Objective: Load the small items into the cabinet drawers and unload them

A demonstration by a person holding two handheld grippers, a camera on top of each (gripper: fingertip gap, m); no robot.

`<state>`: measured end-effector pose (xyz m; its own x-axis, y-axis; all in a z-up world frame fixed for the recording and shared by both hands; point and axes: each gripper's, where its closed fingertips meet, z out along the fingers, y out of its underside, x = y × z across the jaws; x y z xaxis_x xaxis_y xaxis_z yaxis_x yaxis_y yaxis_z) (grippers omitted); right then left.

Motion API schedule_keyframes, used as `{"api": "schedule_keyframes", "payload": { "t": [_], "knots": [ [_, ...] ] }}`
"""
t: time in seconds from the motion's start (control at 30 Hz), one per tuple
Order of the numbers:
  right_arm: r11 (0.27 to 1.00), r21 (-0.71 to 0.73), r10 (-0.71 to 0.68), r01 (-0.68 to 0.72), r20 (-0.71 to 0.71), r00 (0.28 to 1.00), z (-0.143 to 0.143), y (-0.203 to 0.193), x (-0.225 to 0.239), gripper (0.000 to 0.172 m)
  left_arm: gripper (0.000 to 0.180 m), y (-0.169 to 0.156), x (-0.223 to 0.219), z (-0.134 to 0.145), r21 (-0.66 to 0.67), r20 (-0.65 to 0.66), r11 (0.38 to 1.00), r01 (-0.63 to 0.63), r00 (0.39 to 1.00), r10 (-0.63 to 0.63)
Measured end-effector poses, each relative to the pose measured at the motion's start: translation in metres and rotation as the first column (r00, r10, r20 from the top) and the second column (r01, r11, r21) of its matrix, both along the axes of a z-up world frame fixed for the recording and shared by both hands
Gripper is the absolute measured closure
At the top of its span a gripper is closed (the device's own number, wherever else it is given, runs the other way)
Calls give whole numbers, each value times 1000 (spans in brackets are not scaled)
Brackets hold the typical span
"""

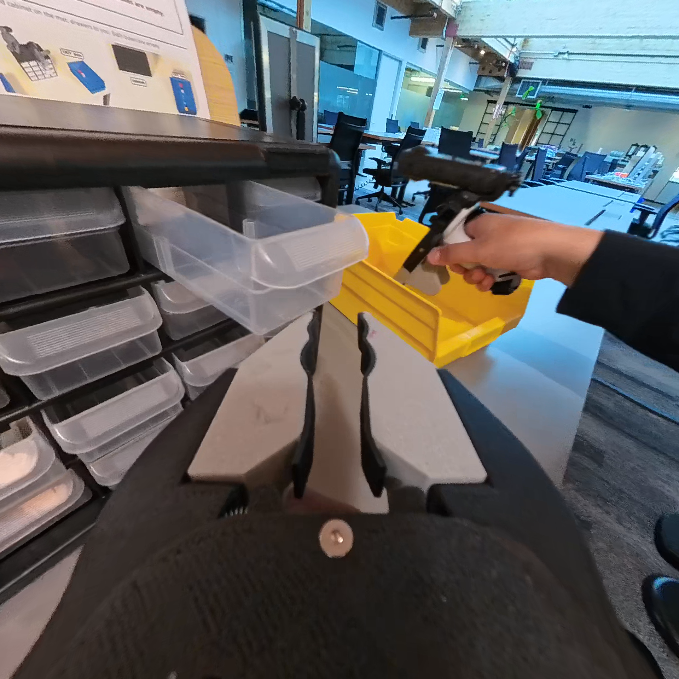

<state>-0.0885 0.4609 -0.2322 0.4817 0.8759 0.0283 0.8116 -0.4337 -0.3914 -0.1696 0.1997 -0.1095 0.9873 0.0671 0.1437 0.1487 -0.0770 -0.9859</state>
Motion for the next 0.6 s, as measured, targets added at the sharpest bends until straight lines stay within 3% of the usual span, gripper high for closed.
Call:
{"api": "schedule_keyframes", "payload": {
  "t": [0.2, 0.4, 0.6],
  "knots": [
    [995, 56, 88, -82, -114, 990, 51, -25, 12, 146, 165, 6, -23, 12, 24, 115, 1000, 4, 993, -7],
    [987, 68, 158, -147, -213, 964, 77, -59, 28, 146, 175, 15, -66, 14, 20, 270, 998, -54, 962, 46],
    [976, 61, 217, -209, -304, 927, 83, -93, 41, 145, 176, -8, -92, 31, 141, 175, 951, -276, 952, 251]
  ]
}}
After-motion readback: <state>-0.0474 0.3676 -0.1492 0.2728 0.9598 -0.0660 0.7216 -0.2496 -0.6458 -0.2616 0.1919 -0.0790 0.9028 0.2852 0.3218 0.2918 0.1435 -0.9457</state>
